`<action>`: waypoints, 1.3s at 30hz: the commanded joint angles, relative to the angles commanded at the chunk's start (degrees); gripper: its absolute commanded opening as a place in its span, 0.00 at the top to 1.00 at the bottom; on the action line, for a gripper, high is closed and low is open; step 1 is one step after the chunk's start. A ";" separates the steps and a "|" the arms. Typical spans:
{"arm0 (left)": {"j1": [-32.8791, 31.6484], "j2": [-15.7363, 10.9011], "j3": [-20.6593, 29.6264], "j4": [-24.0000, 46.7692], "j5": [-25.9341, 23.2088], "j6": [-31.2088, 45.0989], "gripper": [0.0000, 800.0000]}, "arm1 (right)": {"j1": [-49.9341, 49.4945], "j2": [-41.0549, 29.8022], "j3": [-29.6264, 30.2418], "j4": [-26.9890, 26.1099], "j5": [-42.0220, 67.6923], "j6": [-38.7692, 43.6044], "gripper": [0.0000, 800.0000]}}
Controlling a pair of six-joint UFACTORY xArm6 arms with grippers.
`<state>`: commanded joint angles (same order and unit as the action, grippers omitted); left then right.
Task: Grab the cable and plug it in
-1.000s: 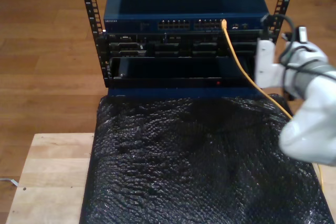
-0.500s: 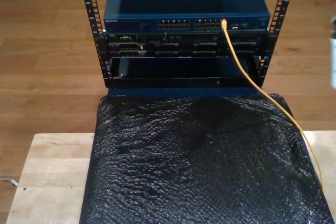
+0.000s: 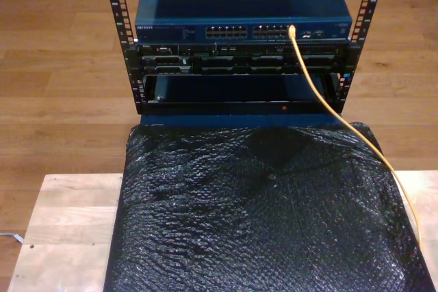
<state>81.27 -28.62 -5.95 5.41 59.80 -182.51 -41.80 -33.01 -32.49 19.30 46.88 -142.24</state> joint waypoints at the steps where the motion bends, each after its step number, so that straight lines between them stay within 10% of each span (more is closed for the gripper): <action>1: 0.00 0.00 0.00 0.00 0.00 0.00 0.00 | -1.93 -0.44 0.00 -0.26 2.29 -1.49 0.00; 15: 0.00 0.00 0.00 0.00 0.00 0.00 0.00 | -26.55 -4.13 3.78 -9.76 25.23 -21.98 0.00; 39: 0.00 0.00 0.00 0.00 0.00 0.00 0.00 | -41.32 -7.82 26.73 -11.52 12.31 -39.12 0.00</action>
<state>81.27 -28.62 -5.95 5.41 59.80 -182.51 -83.12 -40.84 -5.77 7.78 59.19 -181.36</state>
